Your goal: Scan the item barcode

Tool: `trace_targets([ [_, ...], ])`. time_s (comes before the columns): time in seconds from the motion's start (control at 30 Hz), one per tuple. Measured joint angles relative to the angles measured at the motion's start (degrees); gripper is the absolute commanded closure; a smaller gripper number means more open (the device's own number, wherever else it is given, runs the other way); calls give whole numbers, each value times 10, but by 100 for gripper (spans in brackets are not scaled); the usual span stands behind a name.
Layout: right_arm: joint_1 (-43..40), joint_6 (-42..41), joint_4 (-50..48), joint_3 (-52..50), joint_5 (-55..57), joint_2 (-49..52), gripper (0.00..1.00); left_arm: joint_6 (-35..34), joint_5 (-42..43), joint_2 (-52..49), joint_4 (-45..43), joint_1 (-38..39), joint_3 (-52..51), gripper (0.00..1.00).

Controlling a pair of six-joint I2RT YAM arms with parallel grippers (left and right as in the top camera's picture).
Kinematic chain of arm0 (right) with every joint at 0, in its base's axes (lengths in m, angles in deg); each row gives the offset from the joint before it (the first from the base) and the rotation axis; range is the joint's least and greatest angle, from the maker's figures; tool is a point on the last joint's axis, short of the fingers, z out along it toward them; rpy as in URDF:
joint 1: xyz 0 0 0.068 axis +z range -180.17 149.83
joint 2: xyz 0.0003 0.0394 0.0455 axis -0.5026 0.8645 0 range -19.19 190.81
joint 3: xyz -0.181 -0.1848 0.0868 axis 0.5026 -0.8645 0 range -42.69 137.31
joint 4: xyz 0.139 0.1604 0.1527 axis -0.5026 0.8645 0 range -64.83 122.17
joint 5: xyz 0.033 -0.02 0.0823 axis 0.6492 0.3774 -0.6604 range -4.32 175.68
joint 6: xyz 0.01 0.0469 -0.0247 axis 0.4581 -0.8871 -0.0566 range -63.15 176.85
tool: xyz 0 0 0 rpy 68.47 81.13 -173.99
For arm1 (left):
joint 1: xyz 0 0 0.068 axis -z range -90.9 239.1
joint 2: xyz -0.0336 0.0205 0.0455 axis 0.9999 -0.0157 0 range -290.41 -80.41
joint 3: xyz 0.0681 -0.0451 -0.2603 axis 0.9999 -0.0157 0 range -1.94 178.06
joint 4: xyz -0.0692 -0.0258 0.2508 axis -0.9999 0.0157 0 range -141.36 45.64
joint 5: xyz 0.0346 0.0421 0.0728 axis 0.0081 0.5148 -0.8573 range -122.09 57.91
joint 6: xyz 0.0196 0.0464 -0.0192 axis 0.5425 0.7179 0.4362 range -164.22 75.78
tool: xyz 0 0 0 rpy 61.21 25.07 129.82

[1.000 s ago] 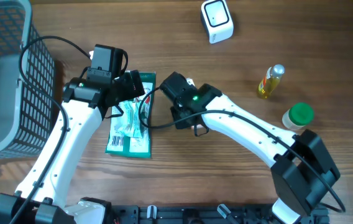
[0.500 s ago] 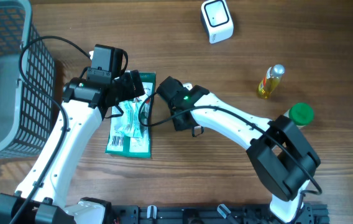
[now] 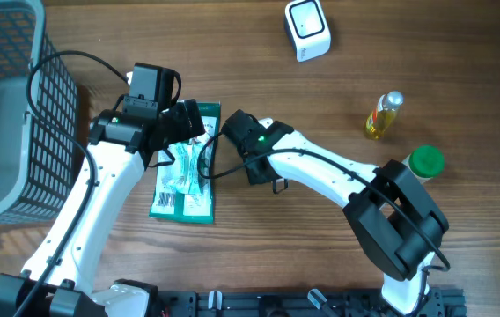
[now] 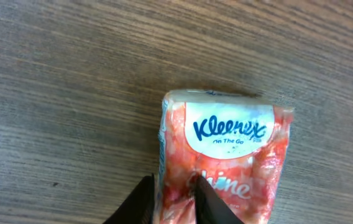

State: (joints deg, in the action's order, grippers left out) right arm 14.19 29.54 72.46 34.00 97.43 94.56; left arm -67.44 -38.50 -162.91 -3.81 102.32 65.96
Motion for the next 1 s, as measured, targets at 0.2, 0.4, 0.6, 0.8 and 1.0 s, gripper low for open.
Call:
trace_targets([
  [0.2, 0, 19, 22, 40, 3, 2, 67, 0, 0, 0, 0, 0, 0, 0],
  [0.4, 0, 28, 19, 37, 3, 2, 66, 0, 0, 0, 0, 0, 0, 0],
  [0.6, 1, 30, -37, -25, 36, 1, 69, 0, 0, 0, 0, 0, 0, 0],
  [0.8, 1, 34, -43, -28, 44, -4, 96, 0, 0, 0, 0, 0, 0, 0],
  [1.0, -12, 34, -30, -25, 13, -26, 96, 0, 0, 0, 0, 0, 0, 0],
])
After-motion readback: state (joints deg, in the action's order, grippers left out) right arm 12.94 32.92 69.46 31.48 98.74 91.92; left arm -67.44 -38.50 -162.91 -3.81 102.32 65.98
